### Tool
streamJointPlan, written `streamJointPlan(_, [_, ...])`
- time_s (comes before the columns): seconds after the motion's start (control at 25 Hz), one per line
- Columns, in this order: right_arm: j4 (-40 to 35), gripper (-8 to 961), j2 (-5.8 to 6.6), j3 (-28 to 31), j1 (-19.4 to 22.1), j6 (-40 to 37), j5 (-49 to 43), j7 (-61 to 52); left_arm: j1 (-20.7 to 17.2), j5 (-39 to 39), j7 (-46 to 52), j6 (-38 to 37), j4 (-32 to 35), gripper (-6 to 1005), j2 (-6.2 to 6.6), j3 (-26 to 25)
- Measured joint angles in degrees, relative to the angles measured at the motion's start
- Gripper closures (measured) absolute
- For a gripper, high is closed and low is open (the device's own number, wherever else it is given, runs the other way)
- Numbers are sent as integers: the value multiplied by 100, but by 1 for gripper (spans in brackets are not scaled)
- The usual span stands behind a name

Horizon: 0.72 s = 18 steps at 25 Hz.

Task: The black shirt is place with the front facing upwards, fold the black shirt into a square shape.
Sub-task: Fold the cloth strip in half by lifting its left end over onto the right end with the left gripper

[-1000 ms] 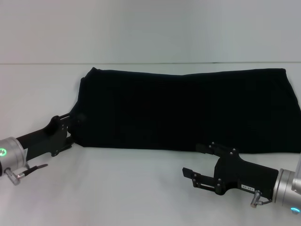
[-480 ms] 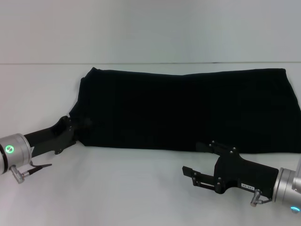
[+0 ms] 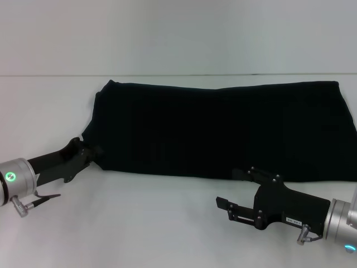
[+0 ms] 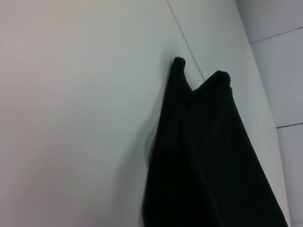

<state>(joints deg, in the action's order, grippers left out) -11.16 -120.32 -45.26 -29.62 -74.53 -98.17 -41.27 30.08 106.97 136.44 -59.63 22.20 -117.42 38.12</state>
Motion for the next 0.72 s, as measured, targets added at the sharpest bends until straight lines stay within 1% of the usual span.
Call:
streamJointPlan(0.28, [0,156,0,-1,-7,0,0,-3,-22,-16,-39,27,41,991,-14,-17])
streamJointPlan(0.48, [-2,155,0,1,-9,-2,73,-4,-57,-52,-114,55,40,994,15,-40])
streamJointPlan(0.6, [-2,155,0,7,-9,-8,134,-8,-102,-64,-136,62,40,990,72,-82])
streamJointPlan(0.72, [-7,156,0,8,-9,-9,191,-14,-170,-68,-157,65,52,987,158,-220])
